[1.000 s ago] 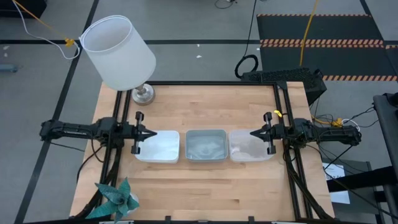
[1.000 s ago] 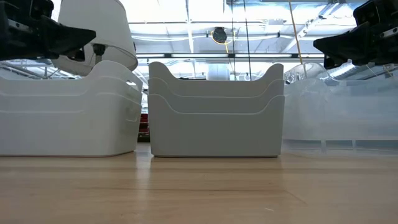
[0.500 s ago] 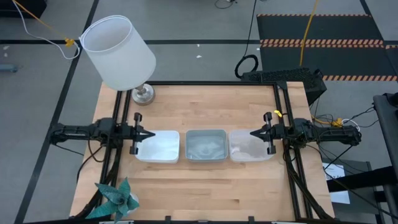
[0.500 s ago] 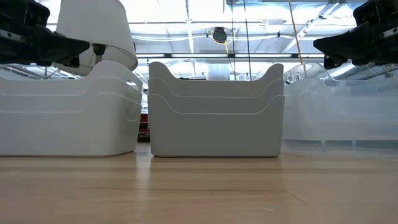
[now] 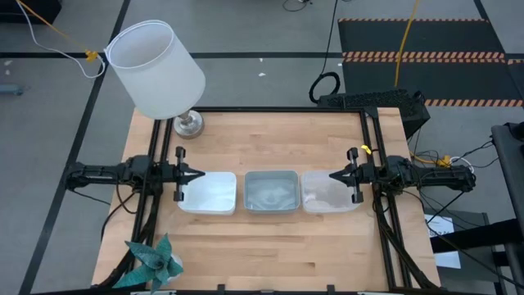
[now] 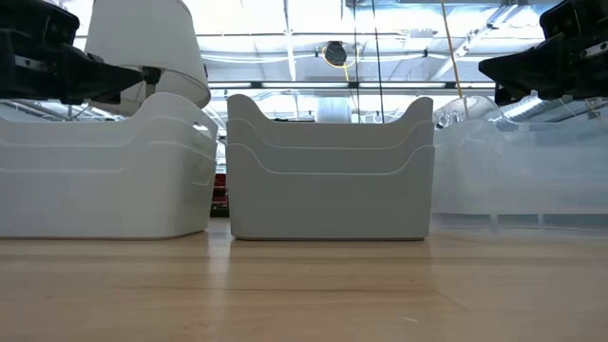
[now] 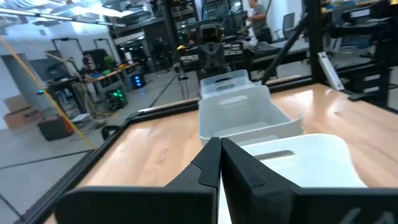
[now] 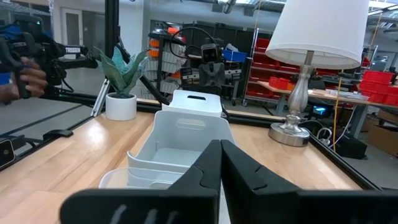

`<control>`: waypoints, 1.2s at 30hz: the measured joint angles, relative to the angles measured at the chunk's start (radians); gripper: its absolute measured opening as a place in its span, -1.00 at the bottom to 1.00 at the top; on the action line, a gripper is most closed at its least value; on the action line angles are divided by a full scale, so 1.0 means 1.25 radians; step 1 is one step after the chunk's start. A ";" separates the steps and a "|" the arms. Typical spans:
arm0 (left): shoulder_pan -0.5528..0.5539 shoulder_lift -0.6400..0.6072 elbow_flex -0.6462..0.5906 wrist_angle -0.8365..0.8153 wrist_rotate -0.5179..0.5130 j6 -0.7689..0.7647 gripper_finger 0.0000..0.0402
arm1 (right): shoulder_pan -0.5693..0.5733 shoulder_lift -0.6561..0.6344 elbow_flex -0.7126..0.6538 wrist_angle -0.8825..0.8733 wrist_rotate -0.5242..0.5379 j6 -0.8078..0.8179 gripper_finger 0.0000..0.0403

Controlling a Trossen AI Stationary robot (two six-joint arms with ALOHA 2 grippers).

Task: Stack baskets by color
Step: Return to Home Position

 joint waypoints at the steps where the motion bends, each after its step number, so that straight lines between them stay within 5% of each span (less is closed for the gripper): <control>1: 0.000 0.000 0.000 0.001 -0.006 0.006 -0.93 | 0.000 0.000 0.000 0.000 0.000 0.000 -1.00; 36: 0.000 0.003 0.000 0.003 -0.010 0.005 -0.92 | 0.000 0.000 0.000 0.000 0.000 0.000 -1.00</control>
